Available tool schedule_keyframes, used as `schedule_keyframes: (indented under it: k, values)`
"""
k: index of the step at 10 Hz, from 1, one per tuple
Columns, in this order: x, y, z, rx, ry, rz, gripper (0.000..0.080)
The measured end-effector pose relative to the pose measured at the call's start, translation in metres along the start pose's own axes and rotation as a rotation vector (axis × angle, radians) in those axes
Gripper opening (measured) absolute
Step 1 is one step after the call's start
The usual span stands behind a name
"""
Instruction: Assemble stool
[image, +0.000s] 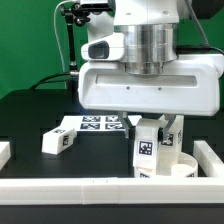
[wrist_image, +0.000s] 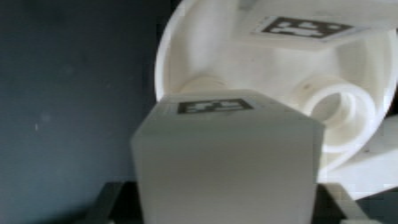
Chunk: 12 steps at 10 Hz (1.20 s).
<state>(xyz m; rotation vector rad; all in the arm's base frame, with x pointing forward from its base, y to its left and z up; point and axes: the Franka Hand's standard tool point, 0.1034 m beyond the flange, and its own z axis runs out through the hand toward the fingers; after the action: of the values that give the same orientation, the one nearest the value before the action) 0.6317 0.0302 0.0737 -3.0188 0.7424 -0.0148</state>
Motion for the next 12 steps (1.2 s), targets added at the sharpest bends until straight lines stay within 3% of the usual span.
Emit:
schedule_keyframes:
  k: [9,10,12]
  values:
    - [-0.0043,-0.0025,0.0011,-0.004,-0.008,0.614,0.0341]
    - [-0.0042,-0.0021,0.0011,0.0,-0.008,0.687,0.0341]
    - [-0.0022,-0.0034,0.0017,0.033,0.005,0.861,0.0341]
